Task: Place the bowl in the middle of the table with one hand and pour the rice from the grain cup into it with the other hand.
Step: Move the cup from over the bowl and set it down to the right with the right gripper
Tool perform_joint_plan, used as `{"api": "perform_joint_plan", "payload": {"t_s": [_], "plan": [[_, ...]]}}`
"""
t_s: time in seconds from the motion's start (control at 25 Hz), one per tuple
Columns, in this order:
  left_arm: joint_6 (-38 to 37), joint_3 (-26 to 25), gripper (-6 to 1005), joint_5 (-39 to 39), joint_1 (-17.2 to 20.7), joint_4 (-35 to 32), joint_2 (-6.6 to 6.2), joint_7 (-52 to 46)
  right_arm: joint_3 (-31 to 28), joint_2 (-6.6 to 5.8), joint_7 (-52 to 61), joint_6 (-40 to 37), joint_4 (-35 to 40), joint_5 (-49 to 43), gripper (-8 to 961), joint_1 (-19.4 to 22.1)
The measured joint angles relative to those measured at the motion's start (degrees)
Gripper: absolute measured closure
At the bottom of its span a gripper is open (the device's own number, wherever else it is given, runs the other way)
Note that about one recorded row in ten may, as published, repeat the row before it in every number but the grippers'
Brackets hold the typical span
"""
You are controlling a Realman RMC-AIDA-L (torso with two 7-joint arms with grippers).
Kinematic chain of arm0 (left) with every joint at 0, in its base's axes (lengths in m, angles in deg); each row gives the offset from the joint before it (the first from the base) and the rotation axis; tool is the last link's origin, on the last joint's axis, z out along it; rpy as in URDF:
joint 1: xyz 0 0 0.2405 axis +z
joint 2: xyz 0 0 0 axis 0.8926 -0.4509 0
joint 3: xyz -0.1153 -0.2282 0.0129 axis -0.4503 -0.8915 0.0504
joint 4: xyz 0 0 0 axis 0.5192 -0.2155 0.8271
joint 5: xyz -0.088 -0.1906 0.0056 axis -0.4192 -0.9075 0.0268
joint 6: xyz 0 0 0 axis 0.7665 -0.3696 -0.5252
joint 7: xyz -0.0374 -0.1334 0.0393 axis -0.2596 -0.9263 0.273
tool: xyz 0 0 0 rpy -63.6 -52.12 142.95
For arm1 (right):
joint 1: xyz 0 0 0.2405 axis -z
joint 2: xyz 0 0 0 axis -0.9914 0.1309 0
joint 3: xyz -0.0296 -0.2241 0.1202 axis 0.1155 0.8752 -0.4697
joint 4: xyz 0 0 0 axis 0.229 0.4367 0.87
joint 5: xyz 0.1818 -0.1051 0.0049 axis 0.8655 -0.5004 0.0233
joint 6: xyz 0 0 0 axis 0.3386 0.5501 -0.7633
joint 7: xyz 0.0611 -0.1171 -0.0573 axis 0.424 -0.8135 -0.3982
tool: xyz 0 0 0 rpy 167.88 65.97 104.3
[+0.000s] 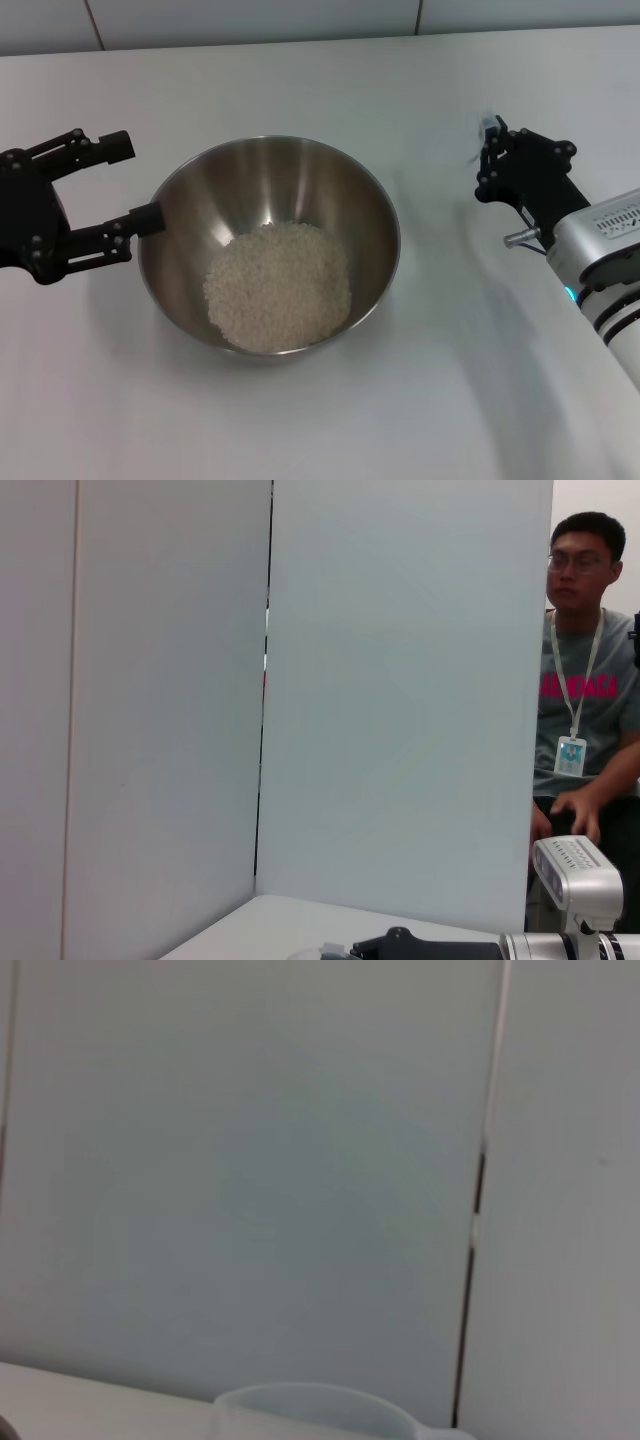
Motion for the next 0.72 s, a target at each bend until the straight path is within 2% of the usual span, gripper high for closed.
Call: {"api": "perform_joint_plan", "payload": {"t_s": [0.72], "plan": [[1.1, 0.0, 187, 0.3, 0.0, 1.2, -0.08, 1.1, 0.5, 0.23, 2.1, 2.7, 2.1, -0.4, 933, -0.8]]}}
